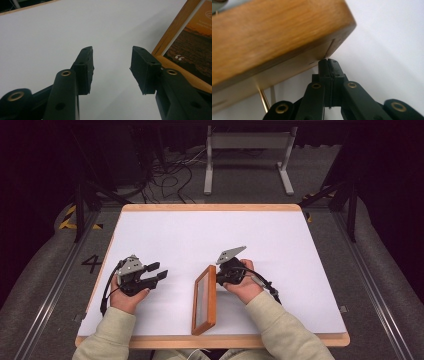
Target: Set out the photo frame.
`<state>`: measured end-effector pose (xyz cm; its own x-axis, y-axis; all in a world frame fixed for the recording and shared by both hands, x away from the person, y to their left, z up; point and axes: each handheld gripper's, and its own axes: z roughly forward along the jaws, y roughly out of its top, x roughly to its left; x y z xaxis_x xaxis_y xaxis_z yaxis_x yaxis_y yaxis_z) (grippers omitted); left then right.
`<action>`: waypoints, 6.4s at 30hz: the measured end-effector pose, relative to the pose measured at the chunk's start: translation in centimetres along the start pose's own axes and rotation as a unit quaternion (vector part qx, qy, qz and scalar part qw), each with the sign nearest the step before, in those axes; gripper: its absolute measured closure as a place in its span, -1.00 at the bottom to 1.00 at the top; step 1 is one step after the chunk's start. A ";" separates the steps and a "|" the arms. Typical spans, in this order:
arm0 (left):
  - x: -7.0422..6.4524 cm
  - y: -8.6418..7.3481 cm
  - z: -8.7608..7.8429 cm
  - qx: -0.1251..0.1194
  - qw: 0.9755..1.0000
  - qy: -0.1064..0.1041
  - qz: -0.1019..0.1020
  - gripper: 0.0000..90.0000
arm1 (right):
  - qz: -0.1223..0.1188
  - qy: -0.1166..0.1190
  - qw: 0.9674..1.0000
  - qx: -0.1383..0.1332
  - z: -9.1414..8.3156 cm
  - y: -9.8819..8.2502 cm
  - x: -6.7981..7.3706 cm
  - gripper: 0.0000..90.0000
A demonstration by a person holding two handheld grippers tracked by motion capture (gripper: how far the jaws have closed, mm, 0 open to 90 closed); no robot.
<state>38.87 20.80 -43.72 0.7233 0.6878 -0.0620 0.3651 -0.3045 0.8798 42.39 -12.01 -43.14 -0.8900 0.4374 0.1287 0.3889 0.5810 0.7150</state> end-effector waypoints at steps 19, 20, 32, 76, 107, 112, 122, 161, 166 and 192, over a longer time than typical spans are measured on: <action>0.7 -0.3 -0.2 0.003 1.000 0.010 -0.003 0.17 | 0.008 -0.043 0.999 0.006 -1.5 1.0 0.3 0.81; 0.7 -0.3 -0.3 0.003 1.000 0.012 -0.002 0.17 | 0.012 -0.049 0.999 0.006 -2.2 1.1 0.4 0.76; 0.7 -0.2 -0.3 0.004 1.000 0.013 0.001 0.16 | 0.036 -0.070 0.997 0.025 -6.8 2.2 2.2 0.05; 0.5 -0.2 -0.1 0.011 1.000 0.005 -0.002 0.14 | 0.036 -0.035 0.994 0.098 -4.4 4.3 7.5 -0.75; 0.4 -0.3 0.0 0.014 1.000 0.002 -0.004 0.14 | 0.111 -0.008 0.983 0.144 -1.7 3.9 7.8 -0.03; 0.5 -0.3 0.0 0.014 1.000 0.002 -0.004 0.14 | 0.121 -0.017 0.981 0.149 -1.8 4.0 8.0 0.04; 0.5 -0.2 -0.1 0.013 1.000 0.002 -0.001 0.14 | 0.134 -0.028 0.976 0.170 -2.0 4.4 8.0 0.35; 0.7 -1.0 -1.0 0.014 1.000 0.013 -0.012 0.14 | -0.128 0.017 0.969 0.213 -7.6 10.7 3.4 0.64; 0.8 -0.9 -0.8 0.015 1.000 0.010 -0.010 0.14 | -0.167 0.032 0.960 0.221 -7.2 10.8 2.0 0.64; 0.8 -0.9 -0.7 0.017 1.000 0.007 -0.014 0.14 | -0.195 0.093 0.938 0.272 -2.7 8.3 -2.8 0.64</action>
<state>38.66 22.10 -44.26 0.7042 0.7057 -0.0785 0.4041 -0.3075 0.8615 47.46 -10.30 -35.73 -0.9962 0.0208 0.0850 0.0442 0.9579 0.2835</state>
